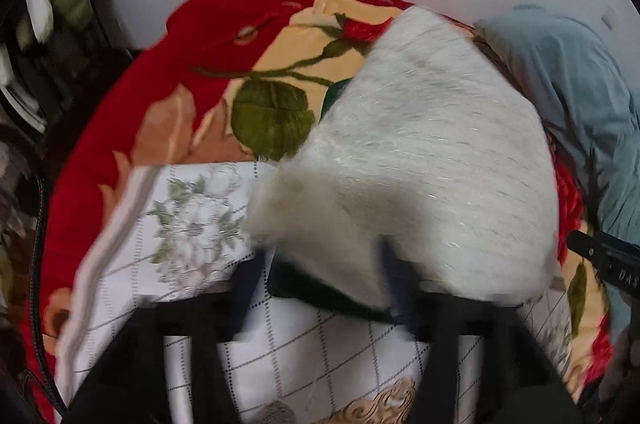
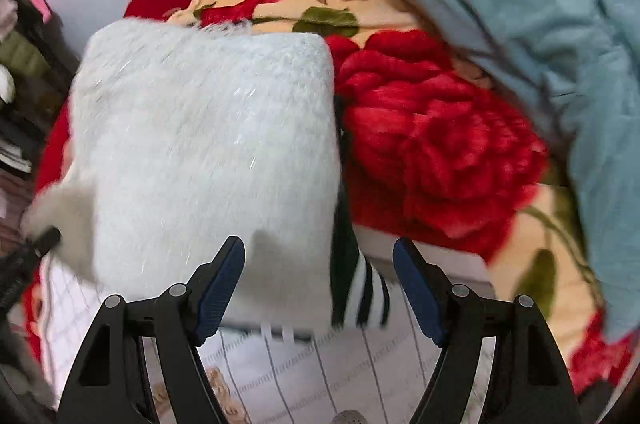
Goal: Fold large clothes
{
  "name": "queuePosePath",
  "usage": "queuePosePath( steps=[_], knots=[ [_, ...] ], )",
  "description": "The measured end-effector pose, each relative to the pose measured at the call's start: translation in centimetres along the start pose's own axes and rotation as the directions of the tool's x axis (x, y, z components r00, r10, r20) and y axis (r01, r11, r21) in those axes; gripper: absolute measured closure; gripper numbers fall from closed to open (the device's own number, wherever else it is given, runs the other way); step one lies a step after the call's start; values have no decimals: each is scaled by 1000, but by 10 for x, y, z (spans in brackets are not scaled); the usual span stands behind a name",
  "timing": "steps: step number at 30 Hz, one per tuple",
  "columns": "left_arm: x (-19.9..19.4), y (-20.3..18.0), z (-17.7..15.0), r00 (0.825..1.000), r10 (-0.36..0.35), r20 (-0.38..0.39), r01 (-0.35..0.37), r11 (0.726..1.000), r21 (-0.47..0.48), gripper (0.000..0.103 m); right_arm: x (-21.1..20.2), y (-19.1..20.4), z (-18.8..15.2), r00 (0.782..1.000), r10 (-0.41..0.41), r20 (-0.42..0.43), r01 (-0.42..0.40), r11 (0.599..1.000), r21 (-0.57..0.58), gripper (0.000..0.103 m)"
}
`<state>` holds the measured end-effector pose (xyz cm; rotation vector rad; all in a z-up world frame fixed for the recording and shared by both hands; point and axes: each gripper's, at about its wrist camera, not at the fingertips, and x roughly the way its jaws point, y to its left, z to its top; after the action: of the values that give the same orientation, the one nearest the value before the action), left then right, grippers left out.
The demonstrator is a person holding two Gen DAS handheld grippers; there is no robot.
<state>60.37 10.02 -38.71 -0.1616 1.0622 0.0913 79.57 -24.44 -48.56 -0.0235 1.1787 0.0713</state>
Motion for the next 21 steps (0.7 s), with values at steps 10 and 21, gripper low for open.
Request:
queuePosePath(
  steps=[10, 21],
  knots=[
    [-116, -11, -24, 988, 51, 145, -70, 989, 130, 2, -154, 80, -97, 971, -203, 126, 202, 979, 25, 1],
    [-266, 8, -58, 976, -21, 216, -11, 990, 143, 2, -348, 107, -180, 931, -283, 233, 257, 957, 134, 0]
  ],
)
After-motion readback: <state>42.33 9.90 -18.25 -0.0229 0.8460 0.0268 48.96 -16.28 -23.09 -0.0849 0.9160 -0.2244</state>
